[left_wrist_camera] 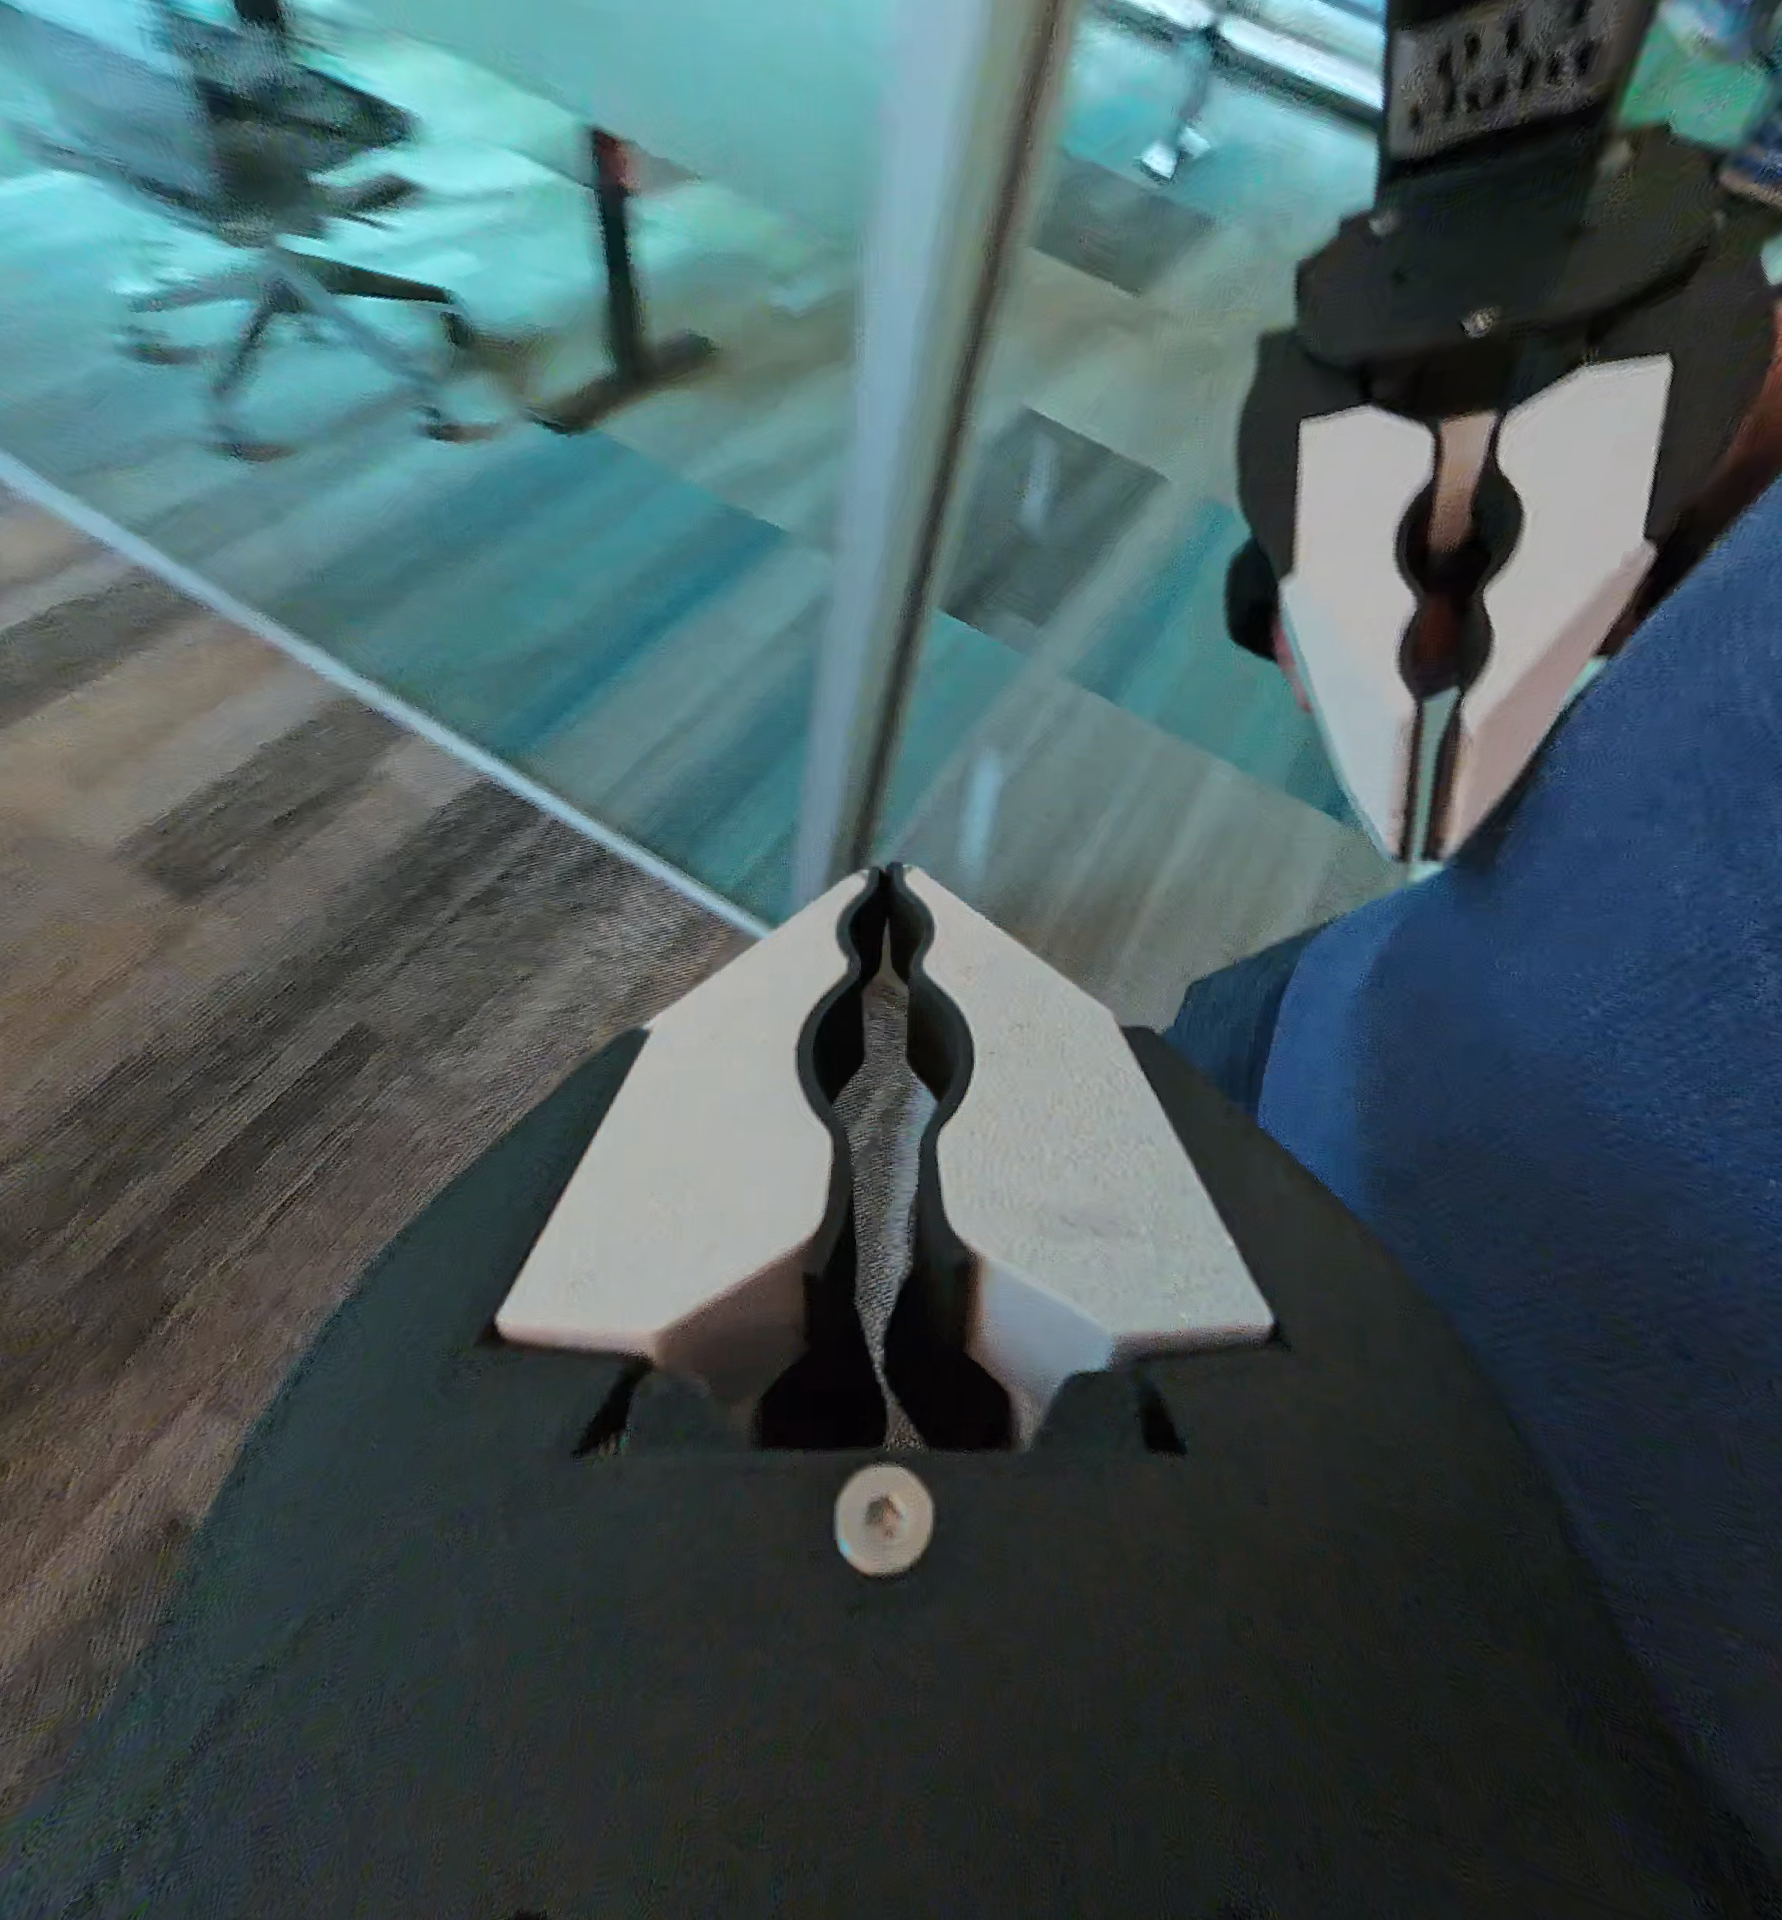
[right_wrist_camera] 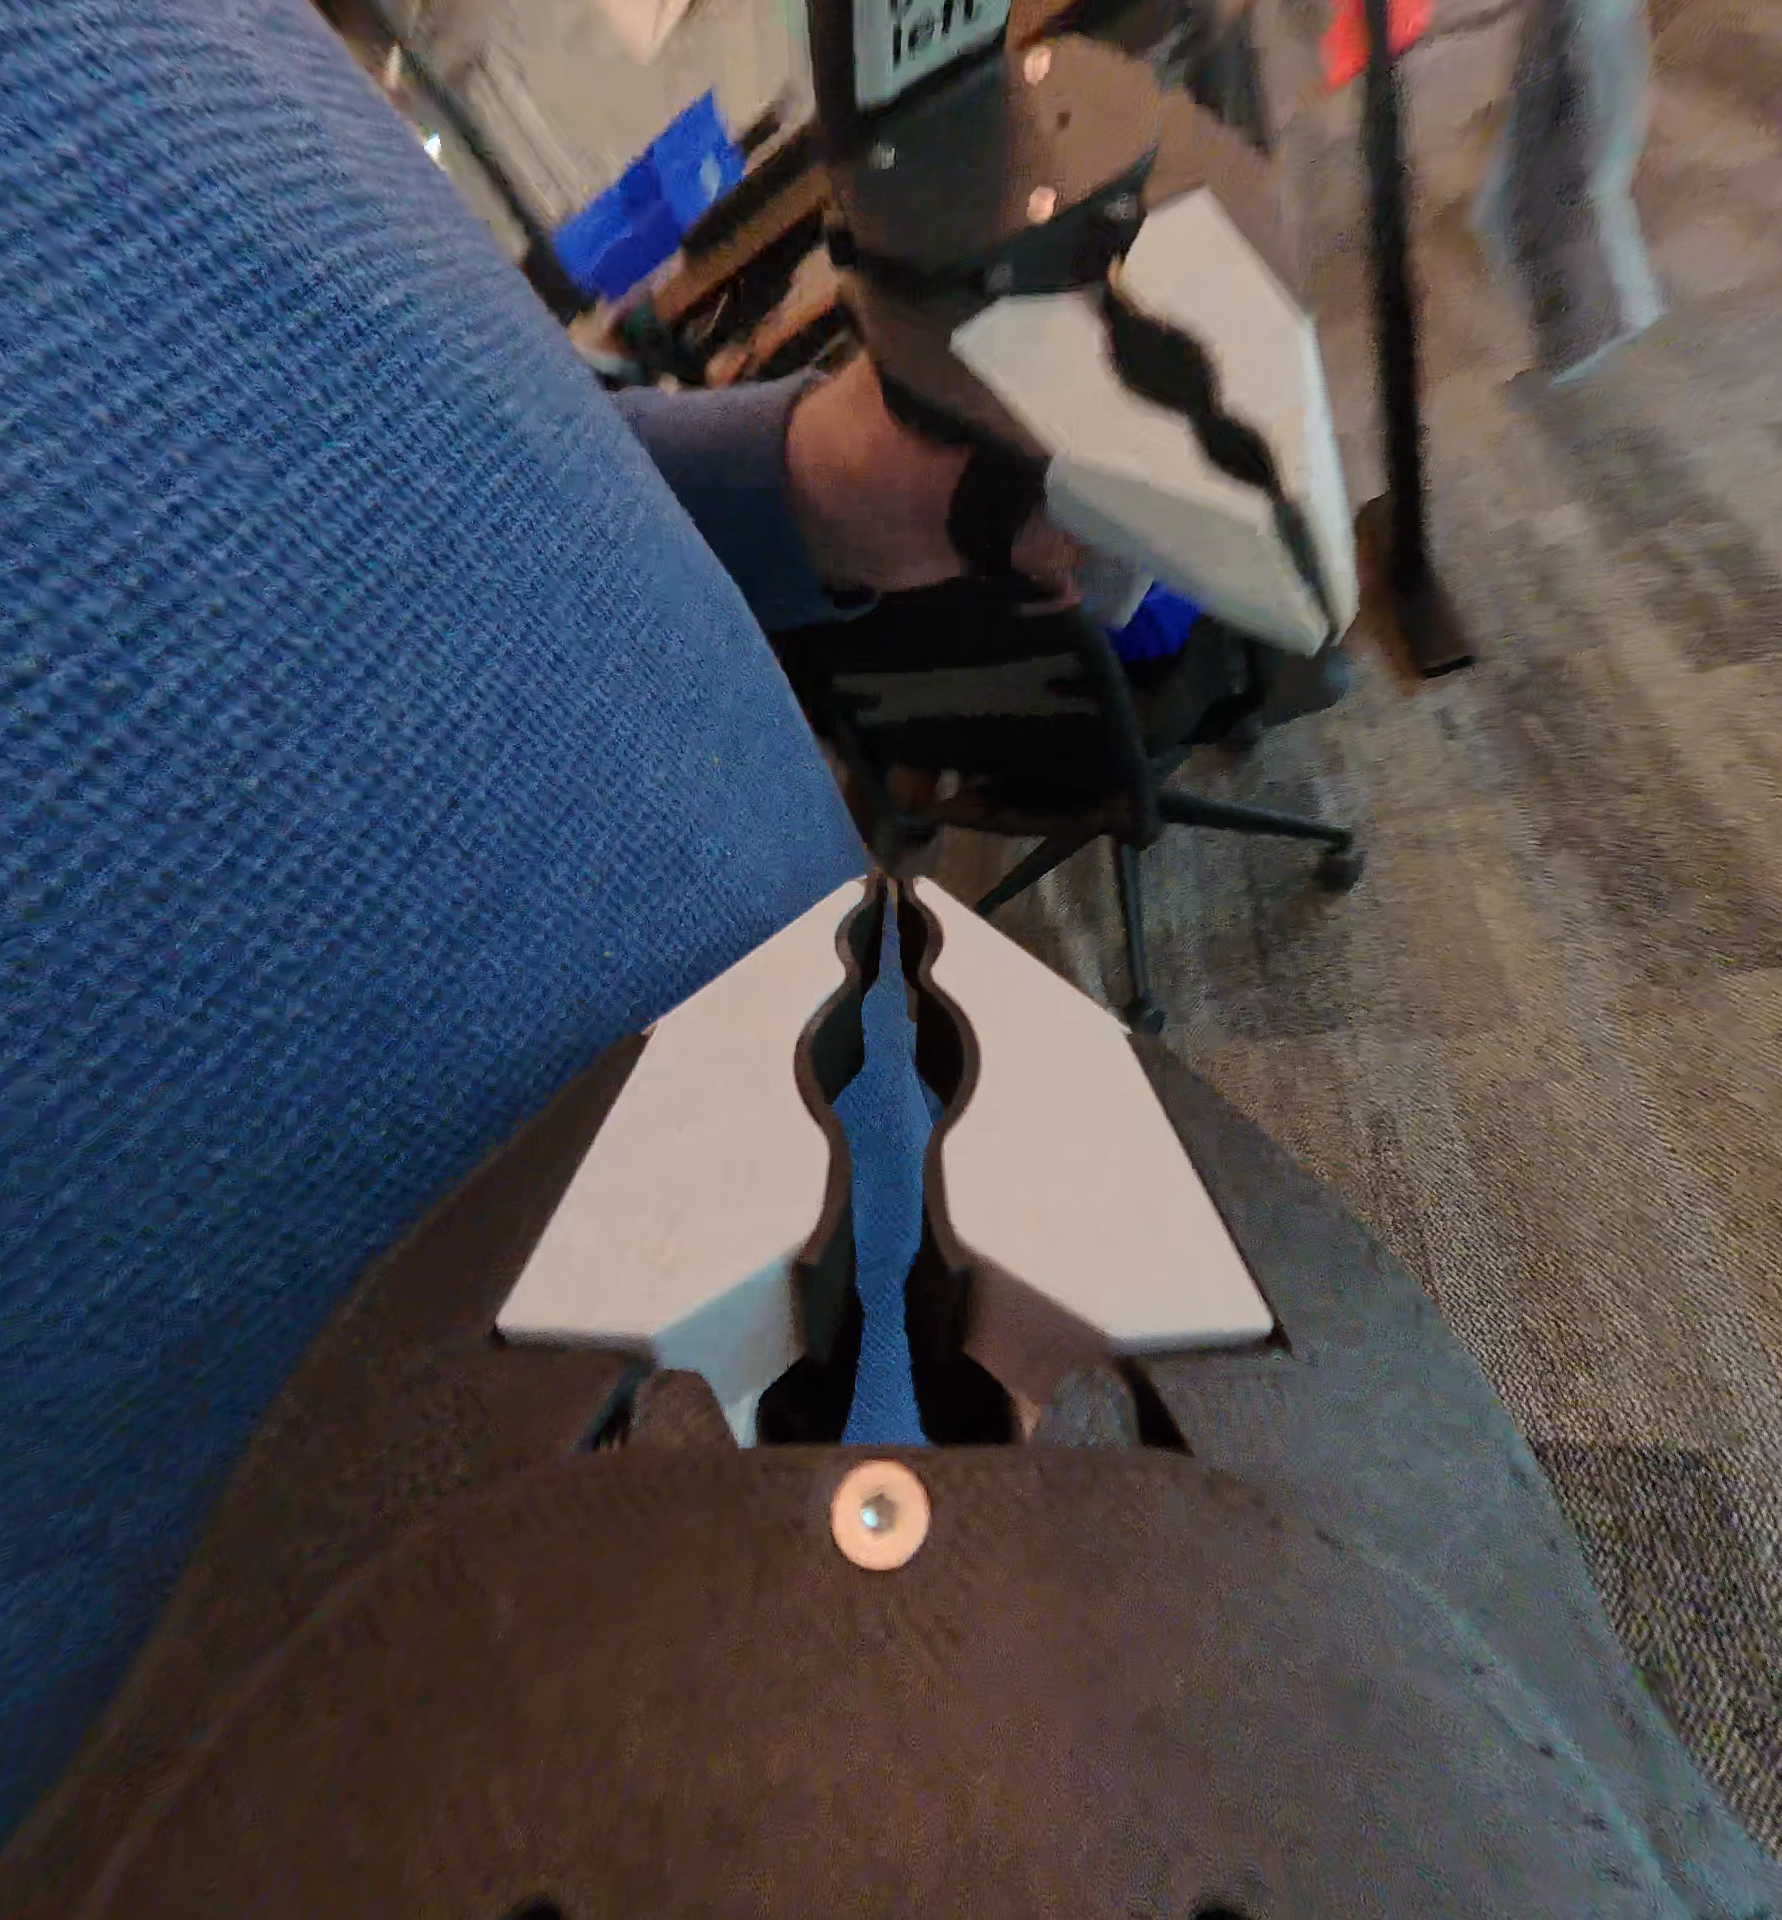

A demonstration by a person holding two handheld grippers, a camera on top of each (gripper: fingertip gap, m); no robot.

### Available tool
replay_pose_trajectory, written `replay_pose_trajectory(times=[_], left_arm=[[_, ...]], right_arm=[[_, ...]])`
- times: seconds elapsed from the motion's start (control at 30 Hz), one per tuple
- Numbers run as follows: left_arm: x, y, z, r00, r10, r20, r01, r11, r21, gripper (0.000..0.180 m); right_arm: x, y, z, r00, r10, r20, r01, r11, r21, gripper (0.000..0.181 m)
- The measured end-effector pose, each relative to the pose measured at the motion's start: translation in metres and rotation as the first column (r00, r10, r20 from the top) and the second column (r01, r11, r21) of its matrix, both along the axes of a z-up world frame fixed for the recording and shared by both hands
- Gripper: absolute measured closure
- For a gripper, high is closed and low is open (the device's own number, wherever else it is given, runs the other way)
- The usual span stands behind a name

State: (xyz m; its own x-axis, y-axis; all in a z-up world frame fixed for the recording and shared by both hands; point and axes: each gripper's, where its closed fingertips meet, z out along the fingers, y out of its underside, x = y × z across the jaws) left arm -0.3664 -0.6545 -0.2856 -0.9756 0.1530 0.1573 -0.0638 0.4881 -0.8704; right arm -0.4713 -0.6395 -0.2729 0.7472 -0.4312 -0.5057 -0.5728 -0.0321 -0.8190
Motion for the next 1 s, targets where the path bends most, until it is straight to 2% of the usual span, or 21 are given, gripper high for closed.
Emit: replay_pose_trajectory(times=[0.07, 0.2, 0.3, 0.4, 0.53, 0.63, 0.73, 0.83, 0.9, 1.0], left_arm=[[-0.058, -0.062, -0.008, 0.987, -0.159, -0.017, 0.16, 0.987, 0.036, 0.18], [-0.181, -0.199, -0.032, 0.919, -0.386, -0.079, 0.392, 0.917, 0.076, 0.18], [-0.287, -0.317, -0.045, 0.82, -0.554, -0.142, 0.568, 0.818, 0.092, 0.18], [-0.381, -0.428, -0.025, 0.697, -0.692, -0.188, 0.711, 0.702, 0.048, 0.18], [-0.438, -0.55, -0.02, 0.634, -0.758, -0.156, 0.773, 0.629, 0.081, 0.18], [-0.448, -0.643, -0.049, 0.638, -0.75, -0.173, 0.77, 0.624, 0.137, 0.18], [-0.457, -0.765, -0.06, 0.645, -0.736, -0.206, 0.762, 0.639, 0.107, 0.18], [-0.477, -0.91, -0.068, 0.605, -0.77, -0.204, 0.793, 0.605, 0.067, 0.18], [-0.5, -1.006, -0.07, 0.542, -0.806, -0.236, 0.835, 0.549, 0.043, 0.18], [-0.533, -1.137, -0.044, 0.452, -0.858, -0.244, 0.884, 0.467, -0.004, 0.18]], right_arm=[[-0.042, -0.056, 0.004, 0.996, -0.087, 0.017, 0.086, 0.995, 0.053, 0.181], [-0.143, -0.196, -0.008, 0.947, -0.316, 0.055, 0.315, 0.949, 0.033, 0.181], [-0.226, -0.319, -0.012, 0.854, -0.518, 0.05, 0.517, 0.856, 0.025, 0.181], [-0.304, -0.436, 0.004, 0.731, -0.68, 0.065, 0.681, 0.732, 0.006, 0.181], [-0.374, -0.591, 0.004, 0.588, -0.802, 0.102, 0.809, 0.585, -0.058, 0.181], [-0.397, -0.708, -0.001, 0.475, -0.868, 0.145, 0.88, 0.466, -0.098, 0.181], [-0.412, -0.811, 0.003, 0.406, -0.895, 0.184, 0.914, 0.393, -0.103, 0.181], [-0.437, -0.91, -0.009, 0.337, -0.934, 0.114, 0.939, 0.325, -0.109, 0.181], [-0.458, -0.973, -0.016, 0.282, -0.958, 0.047, 0.955, 0.276, -0.104, 0.181], [-0.496, -1.077, -0.028, 0.154, -0.988, -0.034, 0.98, 0.157, -0.125, 0.181]])
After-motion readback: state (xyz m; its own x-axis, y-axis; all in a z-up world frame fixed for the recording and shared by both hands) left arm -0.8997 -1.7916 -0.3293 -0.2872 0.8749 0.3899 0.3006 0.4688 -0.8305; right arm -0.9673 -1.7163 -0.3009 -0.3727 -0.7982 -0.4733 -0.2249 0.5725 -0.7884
